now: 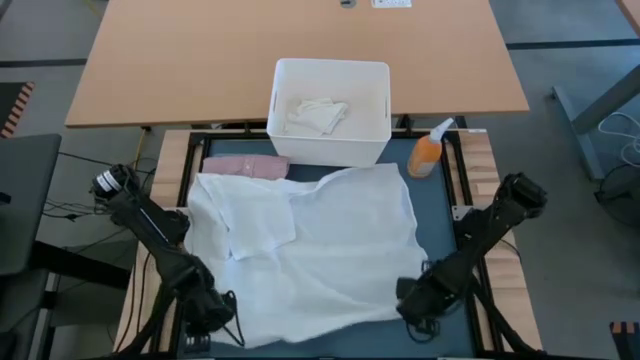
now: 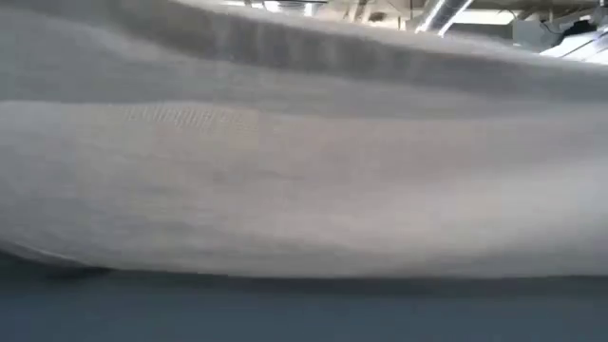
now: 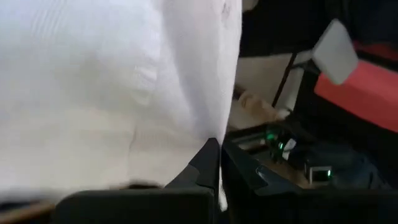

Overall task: Fold Laundry from Bin
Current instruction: Fold the white shirt

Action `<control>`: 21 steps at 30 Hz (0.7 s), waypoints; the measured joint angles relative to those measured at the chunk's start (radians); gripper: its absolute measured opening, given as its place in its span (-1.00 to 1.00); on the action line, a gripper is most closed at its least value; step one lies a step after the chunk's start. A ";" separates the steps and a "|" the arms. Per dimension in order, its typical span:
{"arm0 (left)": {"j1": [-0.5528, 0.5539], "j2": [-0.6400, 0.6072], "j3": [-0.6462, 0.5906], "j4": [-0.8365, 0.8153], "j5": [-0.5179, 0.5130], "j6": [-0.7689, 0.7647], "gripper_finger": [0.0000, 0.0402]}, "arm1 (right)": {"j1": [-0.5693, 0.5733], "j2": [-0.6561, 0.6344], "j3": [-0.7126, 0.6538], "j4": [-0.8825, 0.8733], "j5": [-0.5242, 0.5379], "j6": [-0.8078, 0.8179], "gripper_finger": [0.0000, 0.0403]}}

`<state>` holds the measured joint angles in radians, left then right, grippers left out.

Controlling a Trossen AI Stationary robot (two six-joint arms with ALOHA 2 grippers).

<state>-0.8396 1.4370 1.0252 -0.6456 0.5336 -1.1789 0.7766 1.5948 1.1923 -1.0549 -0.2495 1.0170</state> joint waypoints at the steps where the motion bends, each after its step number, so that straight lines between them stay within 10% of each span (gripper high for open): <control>1: 0.009 -0.012 0.000 -0.028 0.016 0.003 -1.00 | -0.013 -0.007 0.000 -0.027 0.018 -0.002 -0.94; 11: 0.121 -0.116 0.000 -0.472 -0.008 0.128 -1.00 | -0.166 -0.061 0.000 -0.259 0.162 -0.057 -0.94; 21: 0.125 -0.108 0.000 -0.319 -0.326 0.282 -1.00 | -0.291 -0.058 -0.001 -0.306 0.198 -0.185 -0.94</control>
<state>-0.7145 1.3289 1.0252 -0.9649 0.2077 -0.8971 0.4857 1.5372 1.1912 -1.3606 -0.0517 0.8319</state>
